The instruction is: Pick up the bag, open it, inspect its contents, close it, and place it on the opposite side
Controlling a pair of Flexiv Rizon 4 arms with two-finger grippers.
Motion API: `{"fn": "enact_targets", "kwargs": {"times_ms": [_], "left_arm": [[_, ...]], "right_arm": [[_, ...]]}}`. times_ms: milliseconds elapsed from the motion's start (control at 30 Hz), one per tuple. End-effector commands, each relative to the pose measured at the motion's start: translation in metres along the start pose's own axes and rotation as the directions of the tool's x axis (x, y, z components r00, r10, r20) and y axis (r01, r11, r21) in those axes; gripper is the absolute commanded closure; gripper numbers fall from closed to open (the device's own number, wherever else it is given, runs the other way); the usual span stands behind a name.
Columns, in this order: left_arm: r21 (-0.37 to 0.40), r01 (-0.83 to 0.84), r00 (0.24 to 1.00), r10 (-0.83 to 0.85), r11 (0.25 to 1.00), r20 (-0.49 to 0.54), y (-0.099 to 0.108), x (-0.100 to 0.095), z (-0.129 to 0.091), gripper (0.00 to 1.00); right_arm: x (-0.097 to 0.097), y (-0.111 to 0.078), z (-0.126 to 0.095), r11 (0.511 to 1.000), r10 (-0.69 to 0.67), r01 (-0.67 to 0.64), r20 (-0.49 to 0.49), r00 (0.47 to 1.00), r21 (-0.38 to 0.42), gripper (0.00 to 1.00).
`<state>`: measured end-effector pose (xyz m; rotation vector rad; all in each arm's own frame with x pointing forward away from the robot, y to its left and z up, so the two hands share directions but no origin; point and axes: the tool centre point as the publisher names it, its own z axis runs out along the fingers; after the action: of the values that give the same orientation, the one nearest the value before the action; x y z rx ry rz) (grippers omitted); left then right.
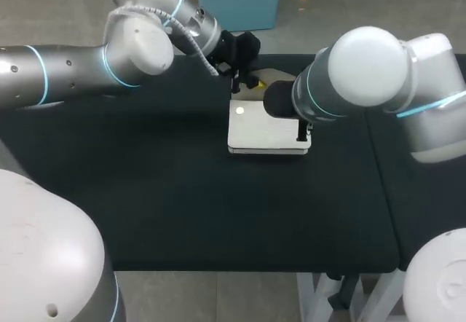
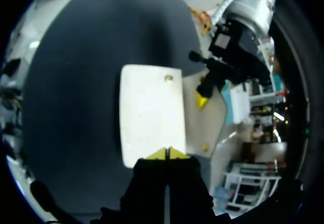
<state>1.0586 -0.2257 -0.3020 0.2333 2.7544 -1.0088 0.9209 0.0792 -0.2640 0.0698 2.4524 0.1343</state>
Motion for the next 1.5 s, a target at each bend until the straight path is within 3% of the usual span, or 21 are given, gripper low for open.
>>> {"fn": "enact_targets", "kwargs": {"times_ms": [33,567,967,1500], "left_arm": [[-0.022,-0.02,1.0,0.02,1.0,-0.024,-0.005,-0.003,-0.014,1.0],[-0.031,0.0,0.999,-0.001,1.0,-0.033,-0.011,-0.005,-0.014,1.0],[-0.029,-0.033,0.999,0.032,0.999,-0.017,-0.04,-0.001,-0.036,1.0],[0.028,-0.086,0.996,0.087,0.996,-0.021,-0.05,0.008,-0.048,1.0]], "right_arm": [[-0.002,-0.002,-0.004,1.0,-0.002,0.002,0.003,1.0,0.001,1.0],[-0.021,-0.008,-0.015,1.0,-0.013,0.013,0.022,1.0,-0.004,1.0],[-0.037,0.002,-0.006,0.999,-0.052,0.052,-0.024,0.998,0.014,1.0],[-0.046,0.002,0.01,0.999,-0.051,0.051,0.003,0.999,0.017,1.0]]}}
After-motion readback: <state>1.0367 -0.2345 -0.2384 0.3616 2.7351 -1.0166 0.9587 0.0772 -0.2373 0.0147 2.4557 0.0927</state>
